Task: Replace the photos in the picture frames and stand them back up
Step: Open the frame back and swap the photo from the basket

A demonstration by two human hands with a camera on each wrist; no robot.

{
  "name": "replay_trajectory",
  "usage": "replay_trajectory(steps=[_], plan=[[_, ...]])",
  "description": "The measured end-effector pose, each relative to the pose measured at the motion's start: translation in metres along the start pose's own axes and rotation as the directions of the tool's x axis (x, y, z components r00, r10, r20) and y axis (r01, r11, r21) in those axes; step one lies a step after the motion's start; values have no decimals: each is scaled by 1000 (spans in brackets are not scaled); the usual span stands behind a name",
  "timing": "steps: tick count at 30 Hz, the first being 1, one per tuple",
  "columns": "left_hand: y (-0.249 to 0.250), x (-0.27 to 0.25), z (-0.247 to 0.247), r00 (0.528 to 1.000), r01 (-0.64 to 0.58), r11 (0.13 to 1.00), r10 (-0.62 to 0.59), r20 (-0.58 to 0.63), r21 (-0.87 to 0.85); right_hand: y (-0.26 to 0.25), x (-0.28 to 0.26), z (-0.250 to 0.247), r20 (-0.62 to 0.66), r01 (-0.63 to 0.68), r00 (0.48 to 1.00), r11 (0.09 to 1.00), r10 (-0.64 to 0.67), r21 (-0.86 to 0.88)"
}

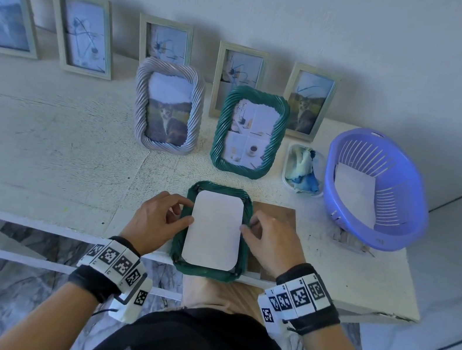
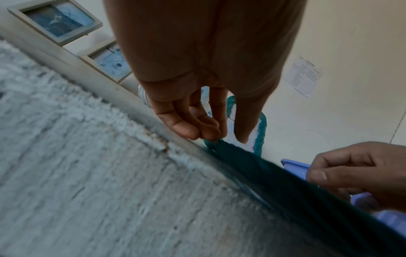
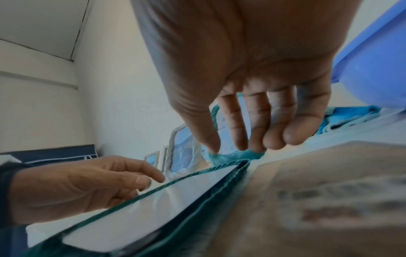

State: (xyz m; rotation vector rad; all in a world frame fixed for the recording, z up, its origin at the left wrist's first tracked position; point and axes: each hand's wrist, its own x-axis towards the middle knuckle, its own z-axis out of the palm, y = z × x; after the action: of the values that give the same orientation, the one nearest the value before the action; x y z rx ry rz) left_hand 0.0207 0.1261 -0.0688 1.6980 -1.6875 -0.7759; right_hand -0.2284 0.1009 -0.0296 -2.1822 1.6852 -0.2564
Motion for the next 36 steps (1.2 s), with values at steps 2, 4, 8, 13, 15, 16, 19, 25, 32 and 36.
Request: replay_trajectory(steps=[2, 4, 8, 13, 15, 16, 19, 25, 32, 36], plan=[[1, -2, -2, 1000, 22, 999, -22, -9, -49, 5, -1, -5, -96, -69, 993, 995, 62, -75], [2, -4, -3, 999, 36, 997, -36, -11, -71, 10, -3, -7, -130, -183, 978, 966, 161, -182], [1, -6, -2, 998, 58, 995, -60, -16, -81, 19, -9, -6, -39, -381, 923, 893, 383, -240], [0, -5, -1, 998, 59, 995, -59, -4, -76, 24, -14, -5, -24, -420, 906, 889, 423, -186], [1, -5, 0, 998, 61, 994, -61, 3, -87, 27, -14, -7, -1, -442, 895, 887, 446, -137], [2, -4, 0, 998, 65, 993, -65, 6, -97, 29, -14, -9, 10, -458, 887, 883, 461, -107], [3, -5, 2, 997, 71, 991, -71, 7, -113, 30, -15, -15, -25, -483, 875, 874, 483, -43], [3, -6, 2, 998, 69, 990, -70, 1, -126, -2, -11, -19, -135, -383, 914, 923, 382, 15], [2, -6, 0, 998, 65, 991, -64, 11, -118, -49, -3, 9, -11, -233, 972, 971, 233, -43], [1, -6, 1, 999, 53, 993, -52, 14, -103, -59, 3, 18, 11, -212, 977, 975, 213, -71]])
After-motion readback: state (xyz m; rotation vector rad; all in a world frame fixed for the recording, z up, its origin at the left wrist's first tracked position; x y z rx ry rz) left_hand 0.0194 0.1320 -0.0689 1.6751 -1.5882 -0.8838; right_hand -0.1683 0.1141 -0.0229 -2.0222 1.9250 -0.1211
